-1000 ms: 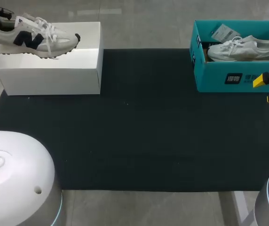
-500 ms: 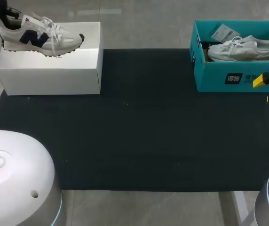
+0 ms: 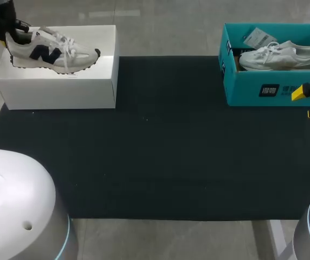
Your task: Take the shoe out of the shoebox, open the shoe tongue, remove and reinsert the insole, then place the shoe into the shoebox
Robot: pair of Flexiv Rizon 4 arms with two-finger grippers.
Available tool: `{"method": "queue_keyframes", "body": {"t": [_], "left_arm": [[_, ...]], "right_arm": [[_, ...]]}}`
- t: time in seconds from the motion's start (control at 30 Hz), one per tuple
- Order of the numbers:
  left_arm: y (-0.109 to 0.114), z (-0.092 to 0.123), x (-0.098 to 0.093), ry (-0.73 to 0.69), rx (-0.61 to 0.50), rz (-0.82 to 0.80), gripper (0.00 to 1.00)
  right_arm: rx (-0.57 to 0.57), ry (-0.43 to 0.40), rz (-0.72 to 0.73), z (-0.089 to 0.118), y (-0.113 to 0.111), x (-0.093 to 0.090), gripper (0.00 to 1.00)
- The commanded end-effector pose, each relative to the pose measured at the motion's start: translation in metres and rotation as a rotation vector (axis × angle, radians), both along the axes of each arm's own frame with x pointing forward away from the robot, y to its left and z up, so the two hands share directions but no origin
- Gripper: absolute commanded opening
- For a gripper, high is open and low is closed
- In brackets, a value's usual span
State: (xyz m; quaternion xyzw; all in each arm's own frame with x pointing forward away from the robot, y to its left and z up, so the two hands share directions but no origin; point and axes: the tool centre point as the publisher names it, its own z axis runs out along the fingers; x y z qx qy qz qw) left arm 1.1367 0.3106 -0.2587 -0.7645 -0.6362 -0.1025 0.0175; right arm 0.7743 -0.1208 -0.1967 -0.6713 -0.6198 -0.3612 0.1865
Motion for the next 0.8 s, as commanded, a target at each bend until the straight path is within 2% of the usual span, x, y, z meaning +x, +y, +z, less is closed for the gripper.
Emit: {"method": "queue_keyframes", "body": {"t": [0.03,0.4,0.8], "left_arm": [[0.003,-0.017,0.003,0.016,-0.01,-0.004,0.0],[0.001,-0.063,-0.016,0.038,0.003,-0.012,0.0],[0.001,-0.11,-0.022,0.015,-0.009,0.037,0.0]], "right_arm": [[-0.002,0.001,-0.001,0.0,0.0,-0.001,1.0],[-0.002,0.001,-0.001,0.0,0.0,-0.001,1.0],[-0.002,0.001,-0.001,0.0,0.0,-0.001,1.0]]}}
